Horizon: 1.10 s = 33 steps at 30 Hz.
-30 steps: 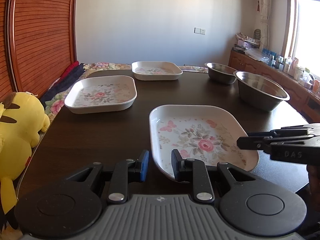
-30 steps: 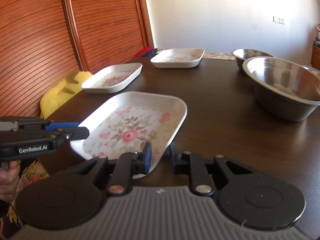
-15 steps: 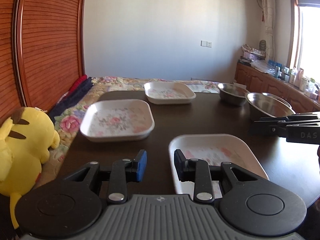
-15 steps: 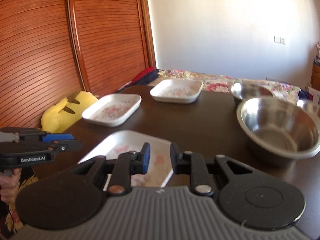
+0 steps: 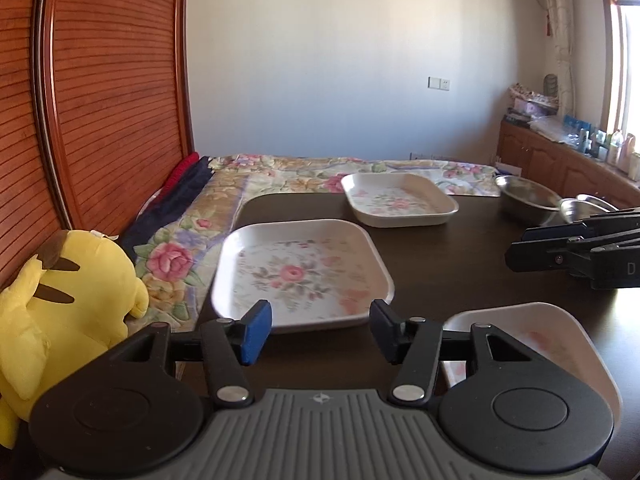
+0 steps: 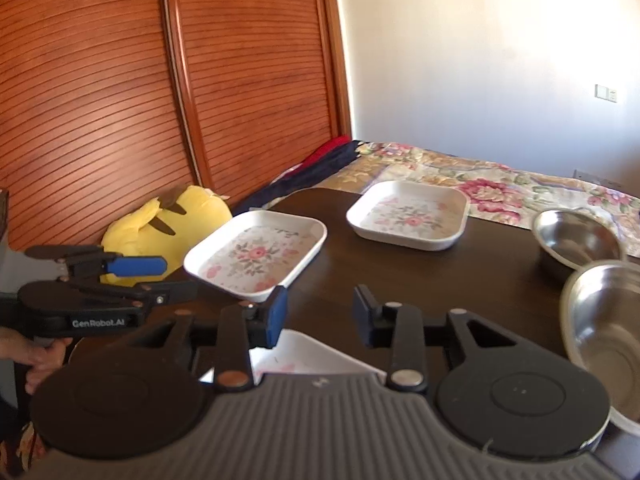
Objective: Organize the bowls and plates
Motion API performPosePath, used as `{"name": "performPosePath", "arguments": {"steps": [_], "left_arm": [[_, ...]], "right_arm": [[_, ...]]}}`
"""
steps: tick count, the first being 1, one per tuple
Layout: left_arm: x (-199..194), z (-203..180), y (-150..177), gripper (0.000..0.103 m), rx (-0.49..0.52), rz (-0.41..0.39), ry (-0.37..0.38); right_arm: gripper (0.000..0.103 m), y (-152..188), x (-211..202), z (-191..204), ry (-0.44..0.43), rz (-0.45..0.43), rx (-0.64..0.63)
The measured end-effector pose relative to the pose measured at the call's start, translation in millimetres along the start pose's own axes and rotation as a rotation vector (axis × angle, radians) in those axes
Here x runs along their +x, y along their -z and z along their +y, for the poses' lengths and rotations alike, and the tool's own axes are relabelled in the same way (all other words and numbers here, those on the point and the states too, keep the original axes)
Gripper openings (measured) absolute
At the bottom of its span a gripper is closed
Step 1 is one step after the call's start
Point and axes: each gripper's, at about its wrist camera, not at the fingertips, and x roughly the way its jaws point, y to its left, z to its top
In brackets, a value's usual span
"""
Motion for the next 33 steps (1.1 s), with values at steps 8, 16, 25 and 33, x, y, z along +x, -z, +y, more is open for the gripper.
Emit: {"name": "performPosePath", "arguments": {"steps": [8, 16, 25, 33], "left_arm": [[29, 26, -10, 0.06, -0.009, 0.03, -0.028], [47, 45, -17, 0.06, -0.017, 0.039, -0.031], [71, 65, -25, 0.046, -0.044, 0.065, -0.021], [83, 72, -24, 0.034, -0.059, 0.089, -0.028]], "right_arm": [[0.043, -15, 33, 7, -0.035, 0.04, -0.023], [0.047, -24, 63, 12, -0.064, 0.093, -0.031], [0.047, -28, 92, 11, -0.092, 0.171, -0.011], [0.044, -31, 109, 8, -0.123, 0.216, 0.008]]}}
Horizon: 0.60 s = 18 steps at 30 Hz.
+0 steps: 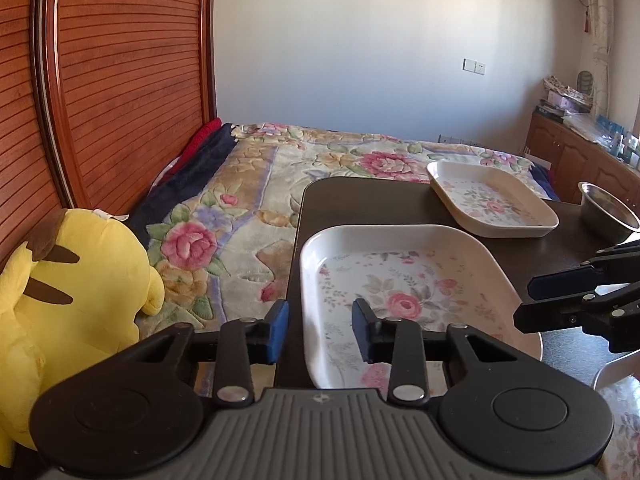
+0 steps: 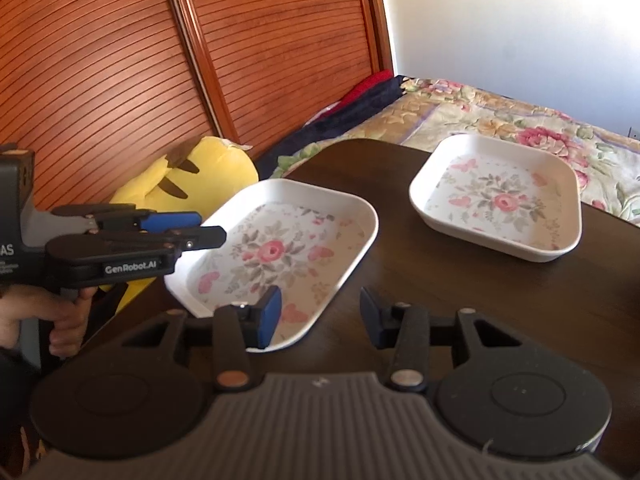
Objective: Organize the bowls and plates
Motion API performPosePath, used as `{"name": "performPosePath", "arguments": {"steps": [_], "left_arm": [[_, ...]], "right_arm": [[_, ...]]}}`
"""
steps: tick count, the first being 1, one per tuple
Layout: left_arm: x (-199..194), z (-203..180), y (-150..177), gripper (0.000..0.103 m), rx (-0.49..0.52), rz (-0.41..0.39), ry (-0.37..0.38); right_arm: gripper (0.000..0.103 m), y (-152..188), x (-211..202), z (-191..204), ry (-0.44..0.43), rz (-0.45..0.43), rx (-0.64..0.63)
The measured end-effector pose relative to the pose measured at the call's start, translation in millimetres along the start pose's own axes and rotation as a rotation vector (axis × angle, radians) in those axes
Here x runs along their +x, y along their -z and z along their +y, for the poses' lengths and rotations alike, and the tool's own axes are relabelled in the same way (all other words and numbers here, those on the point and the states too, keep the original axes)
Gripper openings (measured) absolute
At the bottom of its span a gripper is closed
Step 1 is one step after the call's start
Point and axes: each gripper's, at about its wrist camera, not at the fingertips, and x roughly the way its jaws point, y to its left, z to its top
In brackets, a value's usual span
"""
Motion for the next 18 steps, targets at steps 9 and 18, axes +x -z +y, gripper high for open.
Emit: {"name": "performPosePath", "arguments": {"steps": [9, 18], "left_arm": [[5, 3, 3, 0.024, -0.006, 0.017, 0.0], [7, 1, 3, 0.016, -0.008, 0.02, -0.006]], "right_arm": [[0.03, -2, 12, 0, -0.015, 0.04, 0.008], [0.026, -3, 20, -1, -0.011, 0.07, 0.019]]}}
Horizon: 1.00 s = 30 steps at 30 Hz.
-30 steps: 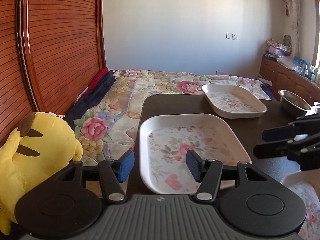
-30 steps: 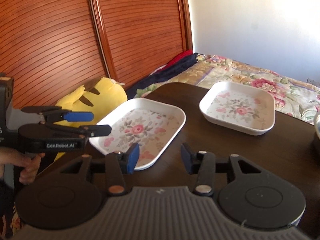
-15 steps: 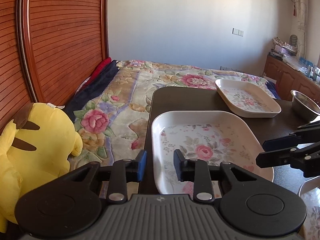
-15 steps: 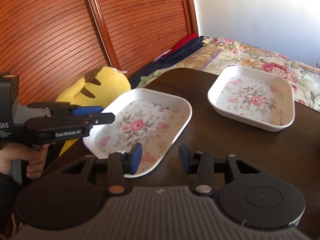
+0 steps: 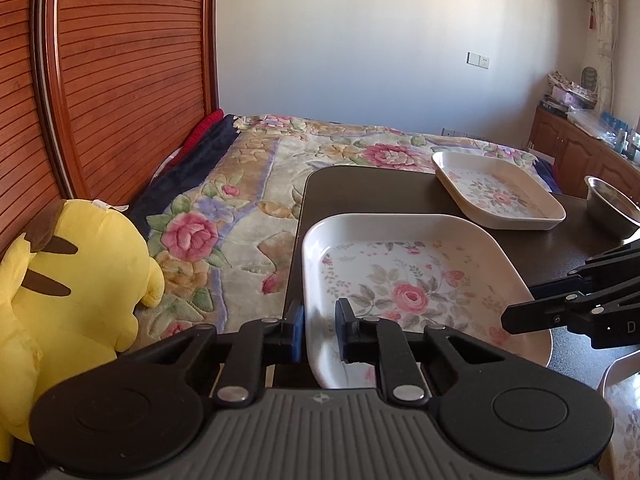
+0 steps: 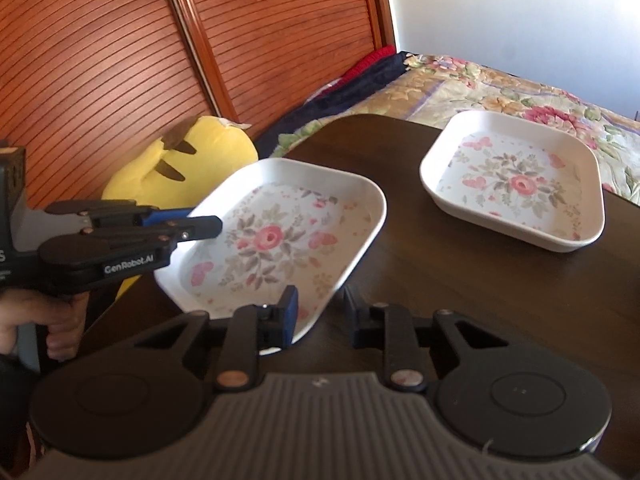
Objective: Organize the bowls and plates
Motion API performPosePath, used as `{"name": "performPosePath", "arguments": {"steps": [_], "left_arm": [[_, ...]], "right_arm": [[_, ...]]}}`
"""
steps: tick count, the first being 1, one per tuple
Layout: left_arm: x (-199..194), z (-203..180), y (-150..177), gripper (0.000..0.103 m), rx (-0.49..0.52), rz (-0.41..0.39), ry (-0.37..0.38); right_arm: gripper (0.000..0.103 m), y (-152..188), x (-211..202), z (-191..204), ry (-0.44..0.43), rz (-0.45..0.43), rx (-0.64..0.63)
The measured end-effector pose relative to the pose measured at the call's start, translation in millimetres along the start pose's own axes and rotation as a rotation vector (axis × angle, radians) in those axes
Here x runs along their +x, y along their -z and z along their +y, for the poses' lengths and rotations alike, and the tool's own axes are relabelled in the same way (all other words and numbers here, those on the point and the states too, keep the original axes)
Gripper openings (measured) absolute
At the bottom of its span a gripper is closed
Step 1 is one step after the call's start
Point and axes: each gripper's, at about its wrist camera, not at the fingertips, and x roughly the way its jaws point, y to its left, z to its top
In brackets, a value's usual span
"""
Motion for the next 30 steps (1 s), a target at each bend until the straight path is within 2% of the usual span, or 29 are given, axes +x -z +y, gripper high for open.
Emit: {"name": "performPosePath", "arguments": {"steps": [14, 30], "left_arm": [[-8, -2, 1, 0.015, -0.012, 0.003, 0.013], [-40, -28, -5, 0.016, 0.021, -0.049, 0.022]], "right_arm": [[0.022, 1, -2, -4, 0.012, -0.005, 0.016], [0.021, 9, -40, -9, 0.014, -0.1, 0.007]]}}
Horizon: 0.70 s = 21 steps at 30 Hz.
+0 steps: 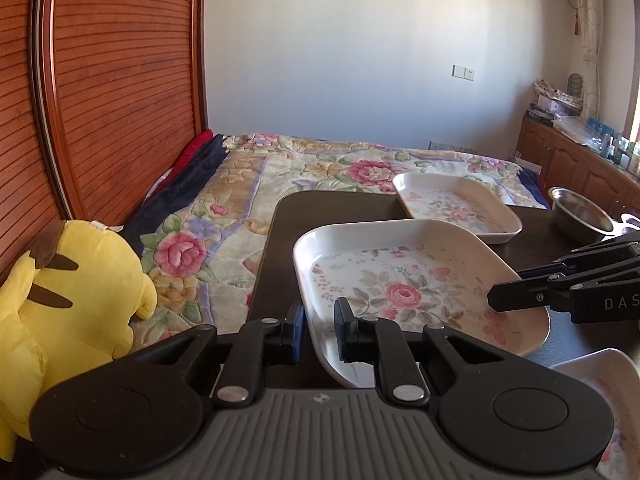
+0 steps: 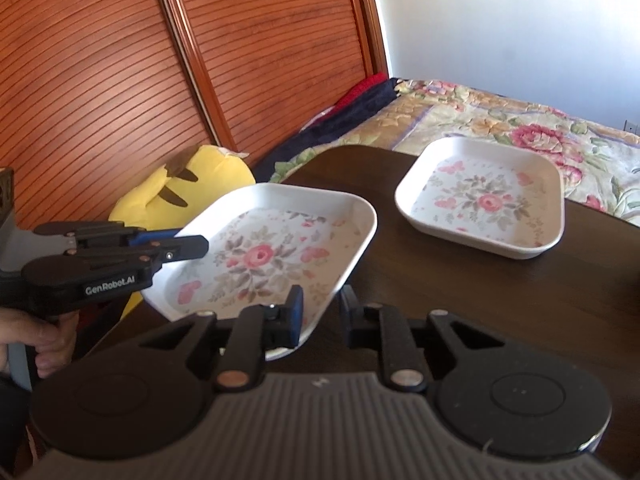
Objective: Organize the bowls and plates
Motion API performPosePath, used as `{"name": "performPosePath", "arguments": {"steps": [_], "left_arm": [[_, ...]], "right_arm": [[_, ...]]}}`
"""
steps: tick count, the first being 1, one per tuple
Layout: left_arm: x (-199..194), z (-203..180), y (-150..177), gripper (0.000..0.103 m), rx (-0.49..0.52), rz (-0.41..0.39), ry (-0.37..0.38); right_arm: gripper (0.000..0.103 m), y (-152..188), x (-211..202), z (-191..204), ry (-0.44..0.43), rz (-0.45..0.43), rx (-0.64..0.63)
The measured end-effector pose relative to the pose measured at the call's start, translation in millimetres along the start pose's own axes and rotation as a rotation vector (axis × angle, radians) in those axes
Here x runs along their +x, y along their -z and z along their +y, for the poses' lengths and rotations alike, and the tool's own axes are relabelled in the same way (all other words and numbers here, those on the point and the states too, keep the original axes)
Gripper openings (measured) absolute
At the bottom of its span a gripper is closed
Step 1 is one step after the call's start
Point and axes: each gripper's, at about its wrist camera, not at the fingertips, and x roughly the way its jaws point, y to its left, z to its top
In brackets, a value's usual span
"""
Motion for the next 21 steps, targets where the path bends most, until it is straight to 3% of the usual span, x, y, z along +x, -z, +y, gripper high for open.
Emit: {"name": "performPosePath", "arguments": {"steps": [21], "left_arm": [[-43, -57, 6, 0.016, 0.051, -0.051, 0.066]], "right_arm": [[0.021, 27, -70, -11, 0.057, -0.079, 0.021]]}}
